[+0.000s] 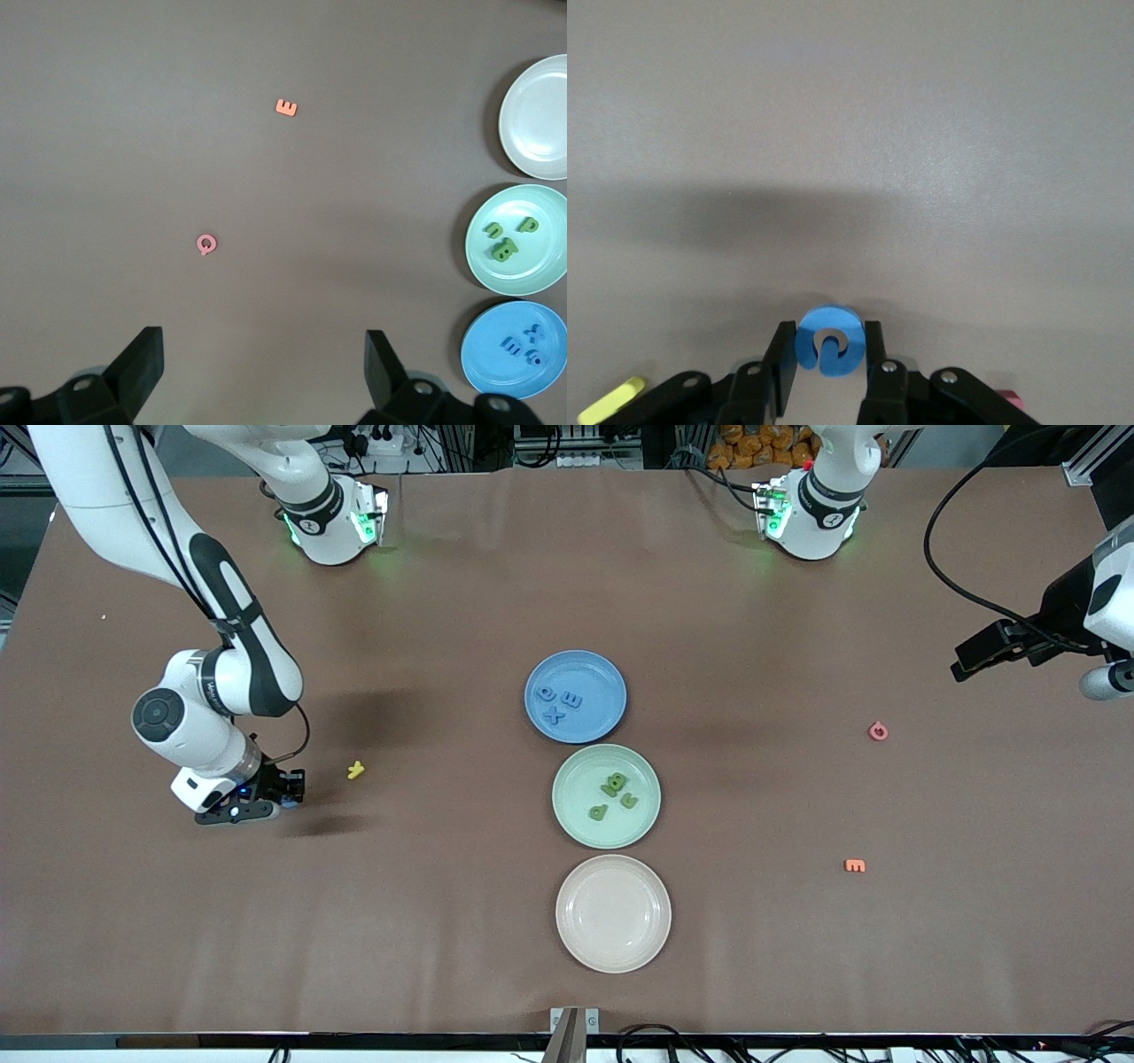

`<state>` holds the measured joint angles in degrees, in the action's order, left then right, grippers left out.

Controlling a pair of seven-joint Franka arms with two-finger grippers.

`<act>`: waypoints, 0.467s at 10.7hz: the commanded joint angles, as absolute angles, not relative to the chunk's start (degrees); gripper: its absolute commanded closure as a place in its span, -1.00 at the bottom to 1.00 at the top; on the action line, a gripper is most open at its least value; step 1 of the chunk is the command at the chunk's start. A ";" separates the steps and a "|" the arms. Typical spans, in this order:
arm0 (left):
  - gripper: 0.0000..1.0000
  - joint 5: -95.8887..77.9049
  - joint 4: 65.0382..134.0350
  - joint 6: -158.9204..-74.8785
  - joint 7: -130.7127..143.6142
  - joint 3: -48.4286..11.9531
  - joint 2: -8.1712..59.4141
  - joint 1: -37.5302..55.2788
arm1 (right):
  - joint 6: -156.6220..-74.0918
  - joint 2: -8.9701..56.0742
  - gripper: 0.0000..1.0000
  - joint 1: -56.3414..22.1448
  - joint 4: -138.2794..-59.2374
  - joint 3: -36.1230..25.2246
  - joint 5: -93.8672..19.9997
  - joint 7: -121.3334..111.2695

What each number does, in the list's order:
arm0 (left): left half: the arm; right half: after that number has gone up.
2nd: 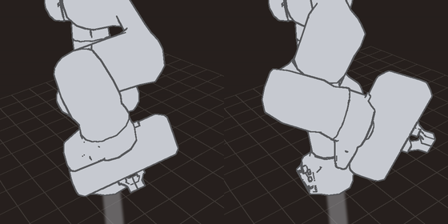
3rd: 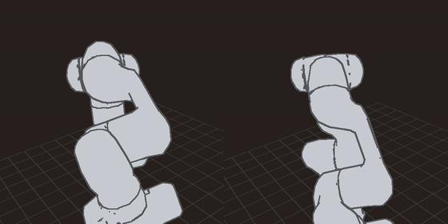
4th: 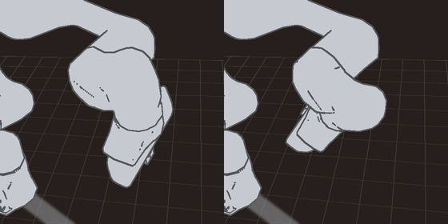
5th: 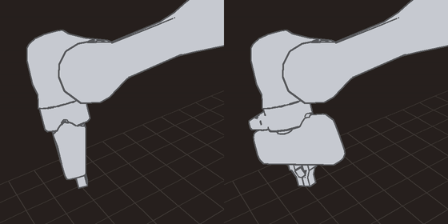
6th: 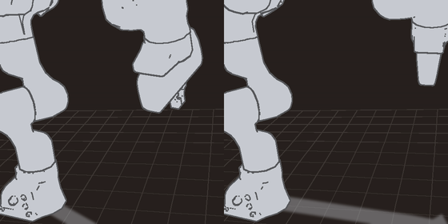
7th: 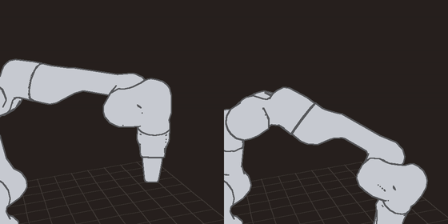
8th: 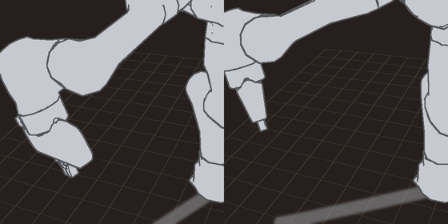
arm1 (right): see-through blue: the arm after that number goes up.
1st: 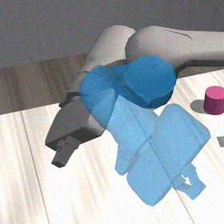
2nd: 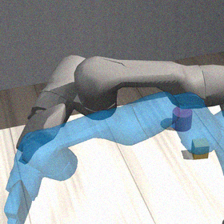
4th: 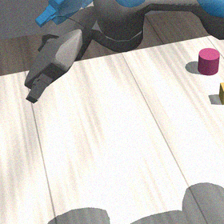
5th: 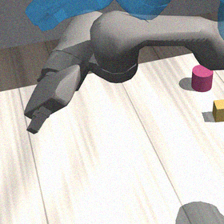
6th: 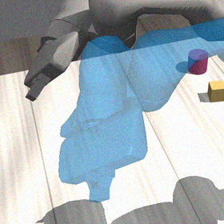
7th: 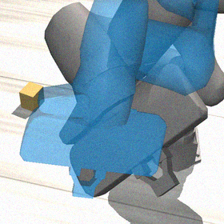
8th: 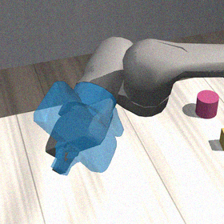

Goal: Sort letters by color into matching plates
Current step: 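Carry the c to the blue plate with the right gripper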

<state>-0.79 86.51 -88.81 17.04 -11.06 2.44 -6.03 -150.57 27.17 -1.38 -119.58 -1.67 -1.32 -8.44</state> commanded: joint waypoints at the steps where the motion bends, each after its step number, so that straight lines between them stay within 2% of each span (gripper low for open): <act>1: -1.00 -1.32 86.40 -88.68 16.35 -11.16 2.11 -6.50 | -142.15 23.56 0.44 -4.12 -117.43 -2.81 -1.93 -3.97; 3: -1.00 -1.32 86.40 -88.68 16.26 -11.16 2.11 -6.59 | -136.95 22.68 0.44 -7.19 -115.14 -3.34 -1.93 2.51; 5: -1.00 -1.32 86.40 -88.68 16.26 -11.16 2.11 -6.59 | -135.18 21.98 0.44 -11.14 -114.09 -3.25 -2.02 9.11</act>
